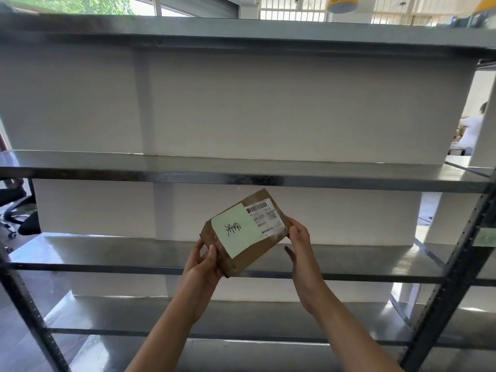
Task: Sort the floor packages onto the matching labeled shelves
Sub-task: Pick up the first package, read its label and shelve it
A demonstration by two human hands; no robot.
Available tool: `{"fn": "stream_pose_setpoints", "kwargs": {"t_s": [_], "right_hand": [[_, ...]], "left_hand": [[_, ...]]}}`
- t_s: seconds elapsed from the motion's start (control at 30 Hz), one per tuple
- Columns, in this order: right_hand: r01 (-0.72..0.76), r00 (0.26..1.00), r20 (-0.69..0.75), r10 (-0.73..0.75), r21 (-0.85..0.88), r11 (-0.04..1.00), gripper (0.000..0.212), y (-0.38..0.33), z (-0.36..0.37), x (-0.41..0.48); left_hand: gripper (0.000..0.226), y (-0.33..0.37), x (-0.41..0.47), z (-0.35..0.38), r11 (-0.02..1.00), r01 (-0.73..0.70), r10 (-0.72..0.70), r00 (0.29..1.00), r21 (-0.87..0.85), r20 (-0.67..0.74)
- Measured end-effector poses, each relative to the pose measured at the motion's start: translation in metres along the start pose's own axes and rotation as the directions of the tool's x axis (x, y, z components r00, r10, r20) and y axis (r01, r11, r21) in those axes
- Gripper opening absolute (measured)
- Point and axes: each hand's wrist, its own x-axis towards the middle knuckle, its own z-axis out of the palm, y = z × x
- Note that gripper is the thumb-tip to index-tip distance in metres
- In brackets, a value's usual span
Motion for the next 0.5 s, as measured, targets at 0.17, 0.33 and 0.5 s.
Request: {"fn": "stream_pose_setpoints", "kwargs": {"t_s": [0.17, 0.33, 0.5], "right_hand": [[0.035, 0.999, 0.012, -0.035, -0.013, 0.999, 0.048, -0.002, 0.002, -0.002], [0.013, 1.0, 0.015, -0.013, -0.005, 1.0, 0.032, -0.003, -0.001, 0.001], [0.025, 0.997, 0.068, -0.023, -0.035, 0.999, 0.017, 0.002, 0.005, -0.001]], "left_hand": [[0.03, 0.004, 0.002, 0.001, 0.998, -0.03, 0.024, 0.994, -0.05, -0.104], [0.02, 0.009, 0.001, -0.002, 0.997, -0.063, 0.066, 0.994, 0.036, -0.09], [0.022, 0.013, 0.003, -0.003, 0.985, -0.125, 0.134, 0.989, 0.122, -0.067]]}}
